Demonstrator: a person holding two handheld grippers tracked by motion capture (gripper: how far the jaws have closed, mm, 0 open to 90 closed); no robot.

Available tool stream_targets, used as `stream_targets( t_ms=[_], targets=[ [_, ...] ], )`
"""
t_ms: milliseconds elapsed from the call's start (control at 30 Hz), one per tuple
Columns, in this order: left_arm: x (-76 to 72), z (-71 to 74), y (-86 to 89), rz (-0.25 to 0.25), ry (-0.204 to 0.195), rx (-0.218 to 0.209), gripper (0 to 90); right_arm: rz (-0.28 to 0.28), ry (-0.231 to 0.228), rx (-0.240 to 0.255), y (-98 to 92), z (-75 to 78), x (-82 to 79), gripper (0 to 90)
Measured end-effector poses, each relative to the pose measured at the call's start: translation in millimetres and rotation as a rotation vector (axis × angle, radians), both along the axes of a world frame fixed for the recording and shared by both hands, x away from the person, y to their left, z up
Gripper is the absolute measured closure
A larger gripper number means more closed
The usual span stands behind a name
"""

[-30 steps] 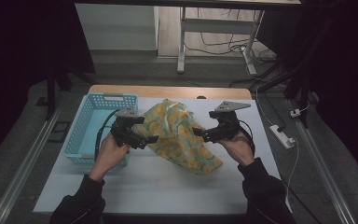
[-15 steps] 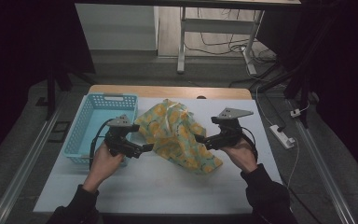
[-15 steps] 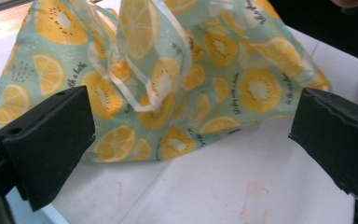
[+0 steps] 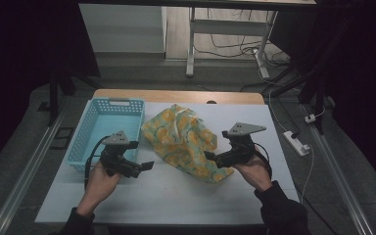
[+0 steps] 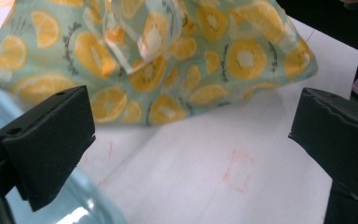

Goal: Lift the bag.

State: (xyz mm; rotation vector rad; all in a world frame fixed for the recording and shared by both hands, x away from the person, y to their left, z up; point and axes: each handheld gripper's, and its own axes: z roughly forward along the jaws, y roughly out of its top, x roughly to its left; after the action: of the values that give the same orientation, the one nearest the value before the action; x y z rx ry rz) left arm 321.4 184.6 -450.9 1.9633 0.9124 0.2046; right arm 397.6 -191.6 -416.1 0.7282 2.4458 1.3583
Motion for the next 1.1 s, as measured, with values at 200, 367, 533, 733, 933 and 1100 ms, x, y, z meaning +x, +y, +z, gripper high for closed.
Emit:
stream_targets(
  t_ms=[200, 367, 533, 733, 933, 1100],
  targets=[
    [-19.7, -4.7, 12.0, 0.027, 0.004, -0.001, 0.0, -0.013, -0.007, -0.003, -12.5, -5.5, -14.7, 0.0],
    [-35.0, -11.1, 23.7, 0.059, 0.012, -0.009, 0.0, -0.038, 0.012, -0.003, -30.2, -15.4, -25.7, 0.0],
    [-49.2, -18.1, 36.0, 0.094, 0.016, -0.015, 0.0, -0.070, 0.001, 0.015, -49.4, -19.4, -39.0, 0.0],
    [-65.7, -24.2, 48.3, 0.130, 0.021, -0.020, 0.0, -0.113, -0.011, 0.007, -68.6, -25.4, -53.7, 0.0],
    [-82.3, -27.0, 60.7, 0.167, 0.017, -0.020, 0.0, -0.161, -0.008, -0.016, -85.7, -37.2, -64.6, 0.0],
    [-94.9, -33.2, 72.0, 0.210, 0.020, -0.014, 0.0, -0.211, -0.008, -0.029, -101.5, -45.3, -74.1, 0.0]
  ],
)
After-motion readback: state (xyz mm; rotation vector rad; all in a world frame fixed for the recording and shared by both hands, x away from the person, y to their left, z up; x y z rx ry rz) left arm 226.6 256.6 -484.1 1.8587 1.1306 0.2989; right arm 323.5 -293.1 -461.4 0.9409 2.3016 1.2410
